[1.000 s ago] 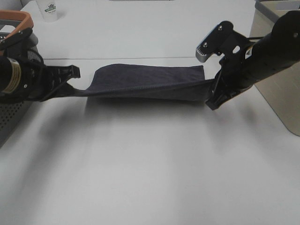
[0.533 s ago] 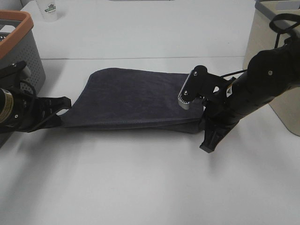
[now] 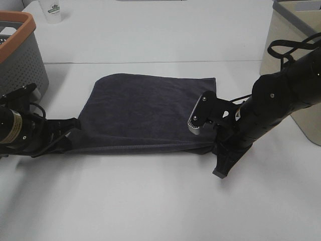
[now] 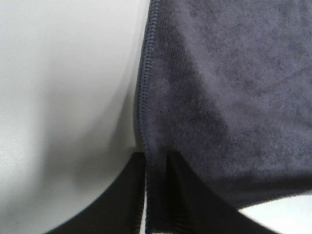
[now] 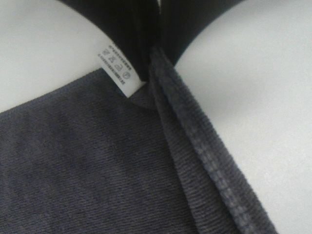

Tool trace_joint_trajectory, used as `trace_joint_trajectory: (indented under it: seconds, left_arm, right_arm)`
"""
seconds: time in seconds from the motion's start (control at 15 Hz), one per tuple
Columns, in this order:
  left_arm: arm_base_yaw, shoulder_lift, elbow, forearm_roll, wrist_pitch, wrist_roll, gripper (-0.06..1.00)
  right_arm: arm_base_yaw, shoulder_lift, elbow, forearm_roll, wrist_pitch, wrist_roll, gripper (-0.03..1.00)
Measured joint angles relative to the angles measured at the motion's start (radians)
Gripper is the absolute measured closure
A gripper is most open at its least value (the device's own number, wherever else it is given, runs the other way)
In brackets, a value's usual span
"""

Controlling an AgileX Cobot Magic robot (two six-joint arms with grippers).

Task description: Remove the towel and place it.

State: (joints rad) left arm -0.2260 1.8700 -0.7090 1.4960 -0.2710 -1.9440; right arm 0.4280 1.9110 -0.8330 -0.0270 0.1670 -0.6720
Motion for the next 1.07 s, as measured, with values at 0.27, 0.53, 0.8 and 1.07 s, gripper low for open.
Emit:
trace_joint_trajectory:
  seconds: [0.27,0.53,0.8,1.07]
  left_arm:
    - [0.002,0.000,0.000,-0.010,-0.016,0.008,0.26]
    - [0.002,-0.048,-0.005,-0.010,-0.022,0.047,0.17]
    - [0.002,-0.157,-0.039,-0.009,-0.023,0.047,0.17]
    - [0.002,-0.194,-0.189,0.023,-0.028,0.047,0.17]
  right_arm:
    - [-0.001,-0.001,-0.005,-0.001,-0.001,0.002,0.51]
    - [-0.002,-0.056,0.001,0.014,0.106,0.009,0.34]
    - [-0.002,-0.218,0.001,0.015,0.128,0.012,0.33]
    - [-0.002,-0.346,0.001,0.015,-0.069,0.063,0.33]
